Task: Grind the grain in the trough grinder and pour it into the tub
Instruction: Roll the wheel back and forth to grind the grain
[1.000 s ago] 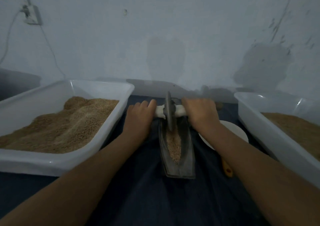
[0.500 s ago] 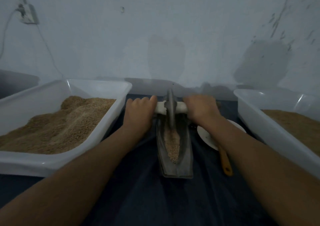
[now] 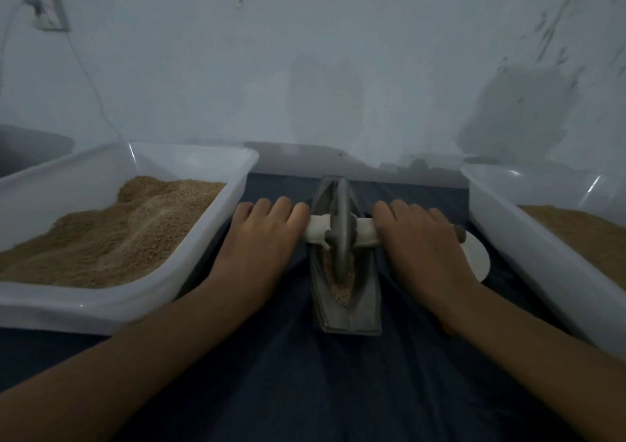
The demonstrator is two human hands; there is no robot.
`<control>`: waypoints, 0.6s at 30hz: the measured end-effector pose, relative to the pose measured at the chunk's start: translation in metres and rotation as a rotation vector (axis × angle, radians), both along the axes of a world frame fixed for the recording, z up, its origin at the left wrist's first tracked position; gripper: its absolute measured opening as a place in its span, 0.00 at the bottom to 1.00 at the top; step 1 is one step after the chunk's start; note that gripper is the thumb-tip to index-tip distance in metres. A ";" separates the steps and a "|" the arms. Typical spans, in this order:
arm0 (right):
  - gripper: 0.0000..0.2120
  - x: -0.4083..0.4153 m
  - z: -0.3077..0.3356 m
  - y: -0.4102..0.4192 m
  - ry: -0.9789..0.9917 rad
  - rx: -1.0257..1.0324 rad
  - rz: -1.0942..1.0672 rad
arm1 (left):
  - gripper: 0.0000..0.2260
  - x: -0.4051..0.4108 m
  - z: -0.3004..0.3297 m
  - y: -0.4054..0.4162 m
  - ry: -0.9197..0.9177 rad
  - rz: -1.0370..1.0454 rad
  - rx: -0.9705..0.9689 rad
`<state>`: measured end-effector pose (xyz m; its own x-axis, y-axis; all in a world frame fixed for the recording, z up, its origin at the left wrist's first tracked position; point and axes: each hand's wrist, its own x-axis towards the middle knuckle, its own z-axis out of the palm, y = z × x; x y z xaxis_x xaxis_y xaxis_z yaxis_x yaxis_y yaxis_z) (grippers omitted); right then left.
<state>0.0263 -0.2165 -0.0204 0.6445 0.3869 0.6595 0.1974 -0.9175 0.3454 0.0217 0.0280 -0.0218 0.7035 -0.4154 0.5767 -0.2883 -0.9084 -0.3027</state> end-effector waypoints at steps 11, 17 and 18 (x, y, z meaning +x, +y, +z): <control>0.09 0.094 0.037 0.014 0.379 0.075 -0.187 | 0.09 0.083 0.023 -0.029 0.154 0.185 -0.169; 0.11 0.047 0.012 0.004 0.089 0.017 0.026 | 0.17 0.033 0.004 -0.006 0.131 0.066 -0.117; 0.11 0.036 0.008 0.000 0.060 0.012 0.062 | 0.19 0.023 0.002 -0.004 0.107 0.040 -0.088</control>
<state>0.0628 -0.2161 -0.0121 0.6583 0.4195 0.6251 0.2737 -0.9069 0.3203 0.0450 0.0238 -0.0194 0.7779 -0.3368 0.5305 -0.2779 -0.9416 -0.1903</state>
